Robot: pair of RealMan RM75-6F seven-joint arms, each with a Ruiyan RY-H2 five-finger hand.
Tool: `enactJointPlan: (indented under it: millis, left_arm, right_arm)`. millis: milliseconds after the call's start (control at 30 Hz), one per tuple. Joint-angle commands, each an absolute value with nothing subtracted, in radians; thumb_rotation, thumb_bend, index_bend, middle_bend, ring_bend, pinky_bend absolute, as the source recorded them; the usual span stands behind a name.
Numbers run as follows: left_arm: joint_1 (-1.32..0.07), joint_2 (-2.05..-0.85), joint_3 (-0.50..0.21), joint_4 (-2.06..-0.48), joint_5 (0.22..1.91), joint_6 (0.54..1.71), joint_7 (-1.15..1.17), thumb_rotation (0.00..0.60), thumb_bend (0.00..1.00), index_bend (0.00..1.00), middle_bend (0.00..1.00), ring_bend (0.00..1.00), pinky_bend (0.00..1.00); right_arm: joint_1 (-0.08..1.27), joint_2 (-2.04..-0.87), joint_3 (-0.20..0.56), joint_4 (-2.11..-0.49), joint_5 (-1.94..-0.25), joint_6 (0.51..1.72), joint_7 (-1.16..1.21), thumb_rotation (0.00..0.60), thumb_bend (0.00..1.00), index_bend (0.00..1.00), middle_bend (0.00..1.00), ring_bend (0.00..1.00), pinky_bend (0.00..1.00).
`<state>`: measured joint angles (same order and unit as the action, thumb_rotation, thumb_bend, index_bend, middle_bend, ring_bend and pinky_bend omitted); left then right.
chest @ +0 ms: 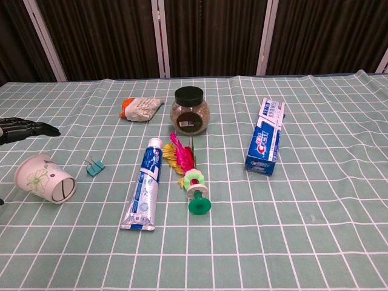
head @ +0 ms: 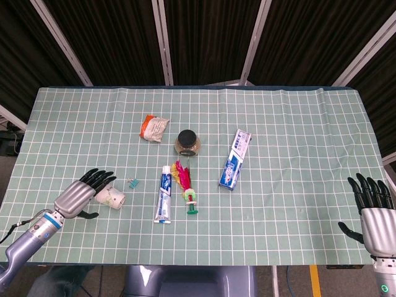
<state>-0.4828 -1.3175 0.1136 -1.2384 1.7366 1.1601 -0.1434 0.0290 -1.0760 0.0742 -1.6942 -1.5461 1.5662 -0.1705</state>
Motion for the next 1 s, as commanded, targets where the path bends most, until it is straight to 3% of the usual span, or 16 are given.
enactJointPlan:
  millis: [33, 200, 400, 733, 1000]
  left_arm:
    - [-0.408, -1.360, 0.096, -1.314, 1.776, 1.246, 0.396, 0.600, 0.00, 0.03, 0.00, 0.00, 0.00]
    - [-0.395, -1.444, 0.074, -1.313, 1.773, 1.225, 0.694, 0.600, 0.00, 0.04, 0.00, 0.00, 0.01]
    - [-0.403, -1.562, 0.032, -1.213, 1.783, 1.240, 0.863, 0.600, 0.00, 0.05, 0.02, 0.00, 0.05]
    - [-0.420, -1.660, 0.016, -1.089, 1.770, 1.231, 0.910, 0.600, 0.00, 0.10, 0.05, 0.02, 0.12]
    - [-0.435, -1.689, 0.007, -1.028, 1.757, 1.230, 0.887, 0.600, 0.00, 0.17, 0.13, 0.11, 0.19]
  right_arm:
    - [0.029, -1.075, 0.074, -1.693, -1.545, 1.566, -0.167, 0.600, 0.00, 0.00, 0.00, 0.00, 0.00]
    - [0.027, -1.070, 0.076, -1.689, -1.540, 1.567, -0.154, 0.600, 0.00, 0.00, 0.00, 0.00, 0.00]
    - [0.025, -1.063, 0.079, -1.687, -1.535, 1.571, -0.137, 0.600, 0.00, 0.00, 0.00, 0.00, 0.00]
    - [0.028, -1.062, 0.080, -1.684, -1.529, 1.564, -0.132, 0.600, 0.00, 0.00, 0.00, 0.00, 0.00]
    - [0.030, -1.063, 0.081, -1.682, -1.525, 1.559, -0.129, 0.600, 0.00, 0.00, 0.00, 0.00, 0.00]
